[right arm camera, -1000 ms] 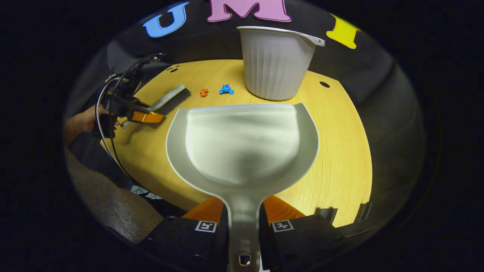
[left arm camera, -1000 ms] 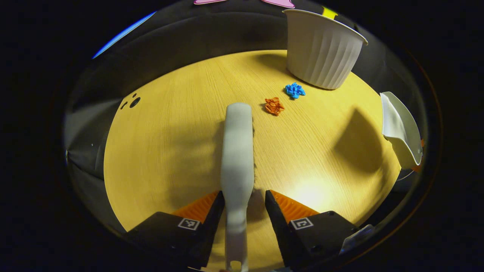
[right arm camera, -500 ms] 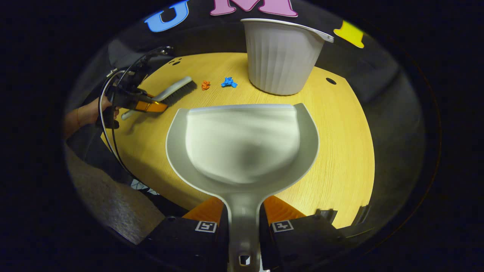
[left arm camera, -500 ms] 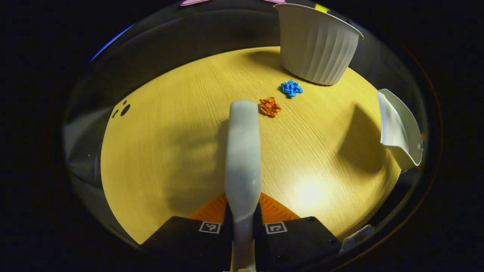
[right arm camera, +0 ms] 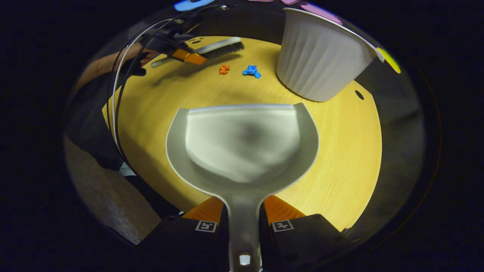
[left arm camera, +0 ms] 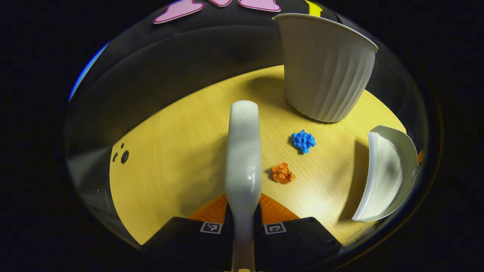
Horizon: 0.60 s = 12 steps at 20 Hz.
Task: Pick up the small broom and dustpan from the desktop, sweep the trash into the dustpan with the broom, and then empty the trash into the garbage bin.
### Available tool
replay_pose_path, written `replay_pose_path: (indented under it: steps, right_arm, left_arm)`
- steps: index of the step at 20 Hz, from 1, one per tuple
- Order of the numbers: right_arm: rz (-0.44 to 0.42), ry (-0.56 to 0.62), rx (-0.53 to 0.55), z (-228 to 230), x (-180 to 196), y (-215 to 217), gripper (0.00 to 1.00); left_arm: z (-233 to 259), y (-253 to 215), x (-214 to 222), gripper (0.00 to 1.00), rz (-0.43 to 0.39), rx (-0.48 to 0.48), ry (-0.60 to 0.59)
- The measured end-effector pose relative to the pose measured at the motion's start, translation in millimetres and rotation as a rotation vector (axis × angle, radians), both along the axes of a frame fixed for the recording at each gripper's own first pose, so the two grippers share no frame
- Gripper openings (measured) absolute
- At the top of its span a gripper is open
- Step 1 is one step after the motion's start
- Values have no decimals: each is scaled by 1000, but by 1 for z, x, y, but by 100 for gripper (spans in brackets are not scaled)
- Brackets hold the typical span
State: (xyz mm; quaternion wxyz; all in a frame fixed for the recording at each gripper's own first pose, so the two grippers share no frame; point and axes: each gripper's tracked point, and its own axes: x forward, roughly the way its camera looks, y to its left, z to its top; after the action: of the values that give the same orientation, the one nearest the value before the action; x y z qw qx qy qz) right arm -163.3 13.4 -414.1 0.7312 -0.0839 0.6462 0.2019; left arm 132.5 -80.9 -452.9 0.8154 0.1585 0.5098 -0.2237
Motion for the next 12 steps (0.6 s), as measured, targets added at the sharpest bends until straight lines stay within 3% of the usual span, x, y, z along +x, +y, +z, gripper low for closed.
replay_pose_path:
  steps: [3,5,7,9,12]
  right_arm:
    - [7,17,-12,-8,4,-2,42]
    - [-1,16,-16,-10,6,-2,38]
    - [-11,17,-9,-11,8,-2,34]
    - [-10,15,-6,-16,10,-4,42]
    - [2,12,6,-22,10,-3,38]
  left_arm:
    - [-19,-17,3,26,-87,7,44]
    - [-21,-31,-2,24,-136,-7,54]
    - [-19,-51,-14,26,-190,-72,92]
    - [-16,-70,-34,26,-243,-134,139]
    - [-5,-102,-67,25,-313,-231,216]
